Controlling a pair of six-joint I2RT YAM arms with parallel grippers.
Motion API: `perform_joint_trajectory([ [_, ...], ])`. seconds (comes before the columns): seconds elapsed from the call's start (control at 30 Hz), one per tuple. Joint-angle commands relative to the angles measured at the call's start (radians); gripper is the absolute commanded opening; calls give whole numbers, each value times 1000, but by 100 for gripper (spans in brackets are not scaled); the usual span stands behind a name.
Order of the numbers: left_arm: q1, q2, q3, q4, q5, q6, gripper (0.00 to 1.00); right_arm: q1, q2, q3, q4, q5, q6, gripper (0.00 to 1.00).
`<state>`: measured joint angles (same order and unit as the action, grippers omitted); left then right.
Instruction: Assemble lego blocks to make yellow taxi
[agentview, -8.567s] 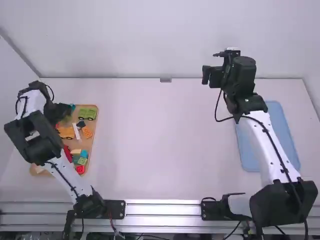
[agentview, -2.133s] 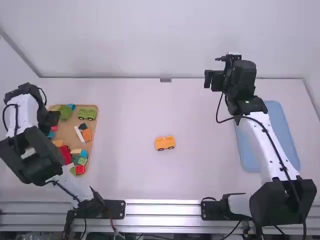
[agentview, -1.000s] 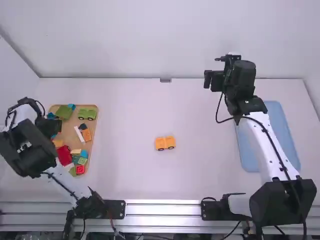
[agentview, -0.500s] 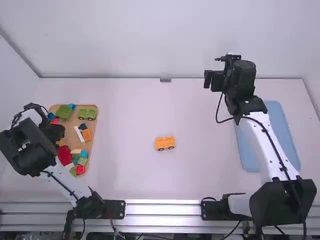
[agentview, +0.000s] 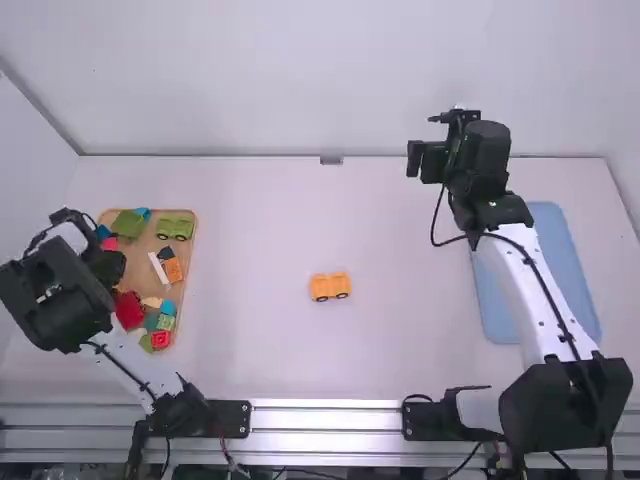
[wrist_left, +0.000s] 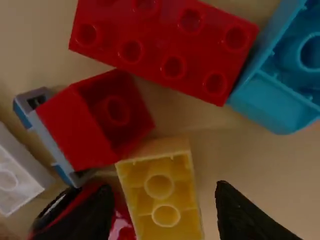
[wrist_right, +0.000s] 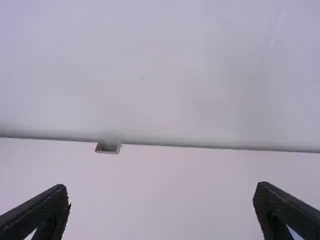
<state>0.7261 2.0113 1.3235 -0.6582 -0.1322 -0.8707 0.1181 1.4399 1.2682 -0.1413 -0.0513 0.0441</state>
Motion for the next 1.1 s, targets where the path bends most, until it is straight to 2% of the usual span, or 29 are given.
perform_joint_trajectory([
  [0.0,1,7,-17,4,-7,3,55,6,6,-8,2,1,4,98],
  [0.53,-5,7,-75,66,39,-41,52,0,6,-8,2,0,3,98],
  [0.6,-6,7,-82,74,38,-42,47,0,6,-8,2,0,3,98],
  [0.7,-2,7,-77,72,38,-53,30,0,6,-8,3,0,3,98],
  [0.87,-3,7,-37,31,46,-64,15,0,6,-8,2,0,3,98],
  [0.9,-3,7,-34,27,45,-64,15,0,6,-8,2,0,3,98],
  [0.97,-6,6,17,-29,47,-51,8,0,6,-8,3,0,4,98],
  [1.07,-8,6,89,-96,76,-12,9,0,6,-8,6,0,3,98],
])
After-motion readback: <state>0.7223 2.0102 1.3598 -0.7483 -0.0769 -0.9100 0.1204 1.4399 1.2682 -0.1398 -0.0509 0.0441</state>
